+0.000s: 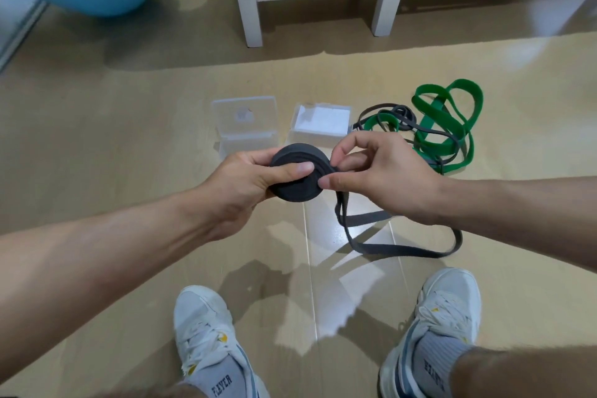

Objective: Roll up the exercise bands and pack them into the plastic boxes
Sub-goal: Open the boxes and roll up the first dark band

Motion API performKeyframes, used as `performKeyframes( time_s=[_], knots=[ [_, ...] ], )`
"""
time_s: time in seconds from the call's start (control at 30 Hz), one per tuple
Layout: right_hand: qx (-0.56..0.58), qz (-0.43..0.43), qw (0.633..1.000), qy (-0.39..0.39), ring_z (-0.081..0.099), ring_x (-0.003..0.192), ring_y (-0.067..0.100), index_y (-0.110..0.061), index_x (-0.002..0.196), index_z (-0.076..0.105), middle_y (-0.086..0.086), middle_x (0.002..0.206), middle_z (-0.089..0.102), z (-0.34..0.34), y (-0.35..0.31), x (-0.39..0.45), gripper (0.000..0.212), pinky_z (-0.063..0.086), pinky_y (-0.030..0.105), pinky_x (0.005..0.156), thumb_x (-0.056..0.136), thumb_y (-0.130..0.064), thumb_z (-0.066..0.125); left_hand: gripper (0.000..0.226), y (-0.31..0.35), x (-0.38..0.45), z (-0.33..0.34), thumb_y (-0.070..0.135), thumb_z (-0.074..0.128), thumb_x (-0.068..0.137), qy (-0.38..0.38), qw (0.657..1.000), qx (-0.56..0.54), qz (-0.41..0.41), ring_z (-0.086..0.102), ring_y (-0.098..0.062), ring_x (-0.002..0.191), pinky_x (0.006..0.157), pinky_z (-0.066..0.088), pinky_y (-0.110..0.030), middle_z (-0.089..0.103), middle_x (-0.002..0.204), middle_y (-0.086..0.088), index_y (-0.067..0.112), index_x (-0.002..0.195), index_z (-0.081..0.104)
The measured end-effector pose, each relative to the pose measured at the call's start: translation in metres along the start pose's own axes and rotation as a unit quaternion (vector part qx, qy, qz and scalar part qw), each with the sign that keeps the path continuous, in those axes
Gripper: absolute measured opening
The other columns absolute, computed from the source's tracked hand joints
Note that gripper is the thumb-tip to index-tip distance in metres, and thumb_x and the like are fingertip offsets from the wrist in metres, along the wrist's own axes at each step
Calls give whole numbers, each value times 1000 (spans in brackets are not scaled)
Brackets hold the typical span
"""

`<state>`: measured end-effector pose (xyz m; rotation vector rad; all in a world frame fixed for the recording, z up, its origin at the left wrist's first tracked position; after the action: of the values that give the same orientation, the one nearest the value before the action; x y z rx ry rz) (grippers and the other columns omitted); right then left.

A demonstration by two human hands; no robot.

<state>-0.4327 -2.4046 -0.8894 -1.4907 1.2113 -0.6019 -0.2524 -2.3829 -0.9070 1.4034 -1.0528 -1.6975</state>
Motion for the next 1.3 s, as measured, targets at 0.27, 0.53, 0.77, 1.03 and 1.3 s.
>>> performKeyframes(
  time_s=[0.27, 0.53, 0.77, 1.03, 1.3],
  knots=[
    [-40, 9, 999, -2, 73, 93, 36, -15, 91, 72, 11, 88, 79, -12, -7, 12, 18, 53, 56, 96, 80, -6, 83, 15, 19, 9, -15, 21, 80, 83, -36, 976, 215, -1, 74, -13, 90, 82, 60, -30, 80, 95, -5, 15, 96, 79],
    [91, 18, 996, -3, 70, 81, 25, -15, 87, 64, 6, 75, 73, -8, -6, 19, 18, 51, 52, 90, 84, -5, 79, 31, 8, 3, -9, 23, 66, 84, -84, 995, 26, -46, 75, -17, 91, 81, 61, -26, 77, 103, -9, 4, 108, 72],
    [17, 6, 999, -29, 67, 79, 27, -14, 86, 61, 20, 84, 75, -7, -19, 22, 22, 51, 58, 97, 84, -3, 79, 31, 1, 1, -6, 26, 74, 86, -115, 990, -2, -85, 73, -25, 97, 80, 62, -40, 74, 111, -12, 8, 111, 67],
    [-27, 9, 999, -43, 70, 74, 17, -13, 87, 65, 16, 85, 77, 2, -13, 18, 17, 58, 44, 87, 84, -7, 81, 29, -8, 0, 4, 16, 73, 75, -67, 990, -30, -121, 76, -20, 88, 72, 65, -32, 76, 100, -13, 3, 101, 68],
    [-50, 11, 998, -35, 72, 84, 32, -14, 95, 61, 8, 92, 78, -1, -7, 22, 30, 53, 57, 91, 82, -28, 84, 18, -5, 2, -3, 13, 68, 89, -10, 990, -100, -96, 77, -24, 86, 69, 64, -29, 75, 106, -14, 1, 103, 66]
  ],
)
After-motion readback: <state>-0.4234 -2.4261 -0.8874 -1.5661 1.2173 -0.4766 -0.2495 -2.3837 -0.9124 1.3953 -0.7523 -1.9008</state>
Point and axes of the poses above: each hand's wrist, its own x-axis towards the middle knuckle, its own z-axis out of the palm, y = z × x, the point moved 6 cm from there along x, towards the middle knuckle
